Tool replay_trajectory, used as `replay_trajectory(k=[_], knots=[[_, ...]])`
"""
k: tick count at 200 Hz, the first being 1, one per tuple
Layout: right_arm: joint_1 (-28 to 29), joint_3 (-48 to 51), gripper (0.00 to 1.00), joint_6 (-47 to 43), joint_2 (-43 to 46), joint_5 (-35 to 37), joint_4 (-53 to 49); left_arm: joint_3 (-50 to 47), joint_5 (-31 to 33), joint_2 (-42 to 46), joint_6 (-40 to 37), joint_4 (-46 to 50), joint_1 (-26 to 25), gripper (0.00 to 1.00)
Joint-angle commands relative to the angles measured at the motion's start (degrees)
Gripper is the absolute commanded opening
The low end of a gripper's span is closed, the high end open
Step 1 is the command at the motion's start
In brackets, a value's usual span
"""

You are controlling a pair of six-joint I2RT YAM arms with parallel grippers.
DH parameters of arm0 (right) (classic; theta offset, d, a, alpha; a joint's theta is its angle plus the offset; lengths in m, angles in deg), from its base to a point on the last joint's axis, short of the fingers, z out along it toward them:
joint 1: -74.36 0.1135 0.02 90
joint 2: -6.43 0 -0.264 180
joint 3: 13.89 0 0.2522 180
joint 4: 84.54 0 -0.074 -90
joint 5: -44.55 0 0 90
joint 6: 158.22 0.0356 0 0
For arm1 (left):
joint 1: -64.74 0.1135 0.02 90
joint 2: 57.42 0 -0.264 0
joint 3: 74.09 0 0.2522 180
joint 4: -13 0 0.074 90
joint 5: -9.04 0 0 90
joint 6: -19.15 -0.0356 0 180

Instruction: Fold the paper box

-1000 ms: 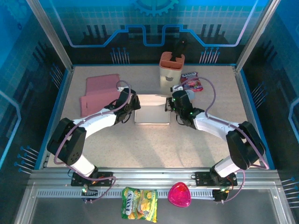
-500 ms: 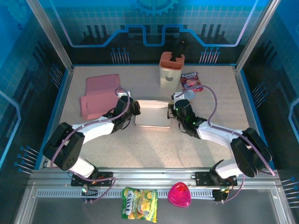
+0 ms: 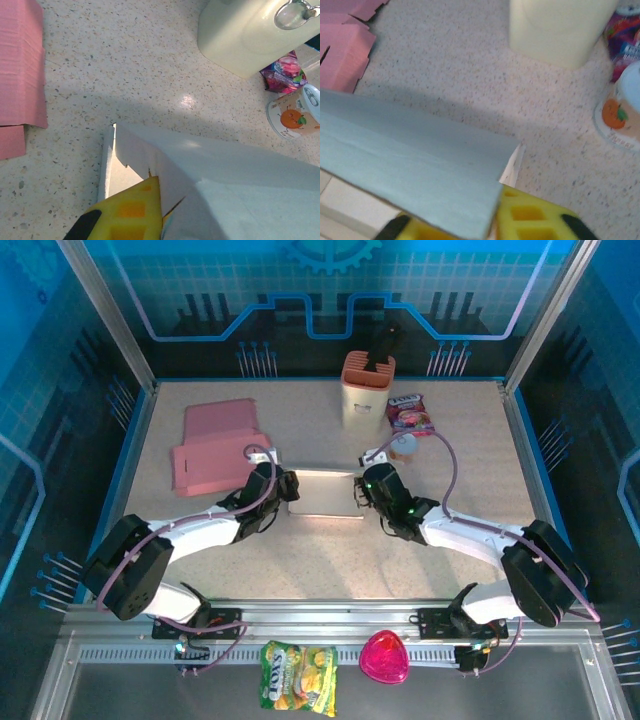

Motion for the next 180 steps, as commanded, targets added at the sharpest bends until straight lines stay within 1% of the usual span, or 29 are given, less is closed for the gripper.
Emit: replay_trajectory(k=[1,15,25,42,47,55,63,74,86,105,122,146,165,180], knots=[[2.43,-3.34,0.33,2.15,2.25,-8.75,-5.36,-0.07,-4.81,-0.01,0.71,2.36,-3.39,0.00],[2.11,-4.62,0.44,3.06,4.50,-11.63,-9.56,-0.12,-3.31,0.79,0.42,3.21,-3.59,0.00],[1.59,-5.91,0.54,5.07,6.19,-13.62,-13.81,-0.02,-2.55,1.21,-0.01,4.14,-3.61,0.00],[0.57,-7.63,0.63,7.81,9.25,-18.43,-19.74,0.32,-1.89,1.69,-0.78,5.12,-3.61,0.00],[0.30,-8.10,0.68,8.56,10.04,-19.83,-21.29,0.48,-1.78,1.73,-0.91,5.31,-3.55,0.00],[-0.12,-8.73,0.71,9.31,11.38,-22.48,-23.32,0.72,-1.59,1.79,-1.00,5.63,-3.61,0.00],[-0.50,-9.23,0.77,10.16,12.32,-25.11,-25.21,0.89,-1.53,1.72,-1.07,5.87,-3.57,0.00],[-1.34,-9.99,0.81,11.54,12.99,-28.58,-29.28,1.27,-1.47,1.62,-1.10,6.08,-3.61,0.00],[-2.72,-13.01,0.85,12.98,13.22,-32.62,-33.86,1.61,-1.14,1.38,-1.27,6.25,-3.70,0.00],[-5.61,-16.03,0.87,15.52,13.43,-37.78,-40.09,2.13,-0.90,1.14,-1.44,6.51,-3.68,0.00],[-7.86,-18.66,0.87,17.16,14.13,-39.31,-44.13,2.65,-0.55,1.08,-1.67,6.80,-3.74,0.00],[-11.69,-22.02,0.85,20.87,14.97,-42.18,-46.86,3.51,0.14,1.11,-2.15,7.52,-3.75,0.00],[-16.62,-24.46,0.82,26.09,14.18,-44.21,-49.27,4.10,0.37,1.09,-2.48,7.79,-3.87,0.00],[-20.96,-24.96,0.79,30.68,12.84,-48.25,-48.42,4.44,0.45,1.01,-2.63,7.98,-3.92,0.00]])
